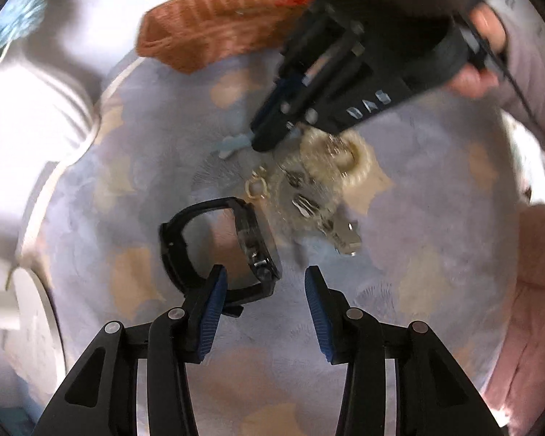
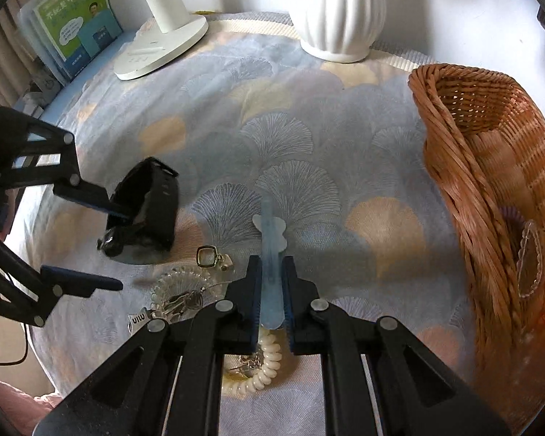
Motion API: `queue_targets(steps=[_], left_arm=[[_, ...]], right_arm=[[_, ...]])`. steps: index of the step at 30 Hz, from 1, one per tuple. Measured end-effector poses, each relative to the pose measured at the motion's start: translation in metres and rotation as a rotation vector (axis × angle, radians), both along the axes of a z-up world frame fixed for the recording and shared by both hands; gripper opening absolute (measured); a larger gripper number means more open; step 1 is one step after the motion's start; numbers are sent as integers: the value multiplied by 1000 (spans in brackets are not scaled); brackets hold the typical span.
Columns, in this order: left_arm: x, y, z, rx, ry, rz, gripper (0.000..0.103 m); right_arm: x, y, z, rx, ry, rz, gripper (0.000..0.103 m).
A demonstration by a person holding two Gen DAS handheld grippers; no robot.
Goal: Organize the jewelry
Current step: 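Grasp the black watch strap with the left tool while the right tool grasps the light blue clip, then carry the watch and clip into the wicker basket and open both tools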
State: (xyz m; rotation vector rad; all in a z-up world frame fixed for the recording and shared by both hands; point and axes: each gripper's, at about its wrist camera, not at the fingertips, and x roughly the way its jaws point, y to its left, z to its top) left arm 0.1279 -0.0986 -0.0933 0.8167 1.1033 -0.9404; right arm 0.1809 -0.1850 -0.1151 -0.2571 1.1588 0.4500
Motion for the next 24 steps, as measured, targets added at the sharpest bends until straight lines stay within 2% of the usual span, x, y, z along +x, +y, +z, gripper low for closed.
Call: queue_targets(steps=[2,3,4,8,11,14,17,24], left_arm=[[2,-4,-8,25,-9,-5,40],[3,-4,-7,3,6,-1,22],[5,-2,-4,-16,3,11,17],[13,3,-6,-61,21,65,17],[17,15,0,-116,37,126,17],[11,27,15,-221,54,184,17],[5,33,27,-286,52,228,17],[2,14,64,-332,-12,271,17]], right_arm=[[-2,1,0,-5,-8,-8,12],[-4,4,0,-14,-20,-11,12],[-7,8,-1,-28,-37,-10,12],[-18,10,-1,-43,-64,-22,12],[-29,1,6,40,-62,-56,12],[-42,-17,23,145,-82,-78,12],[-57,-30,41,191,-114,-96,12],[-93,-66,83,222,-213,-167,12]])
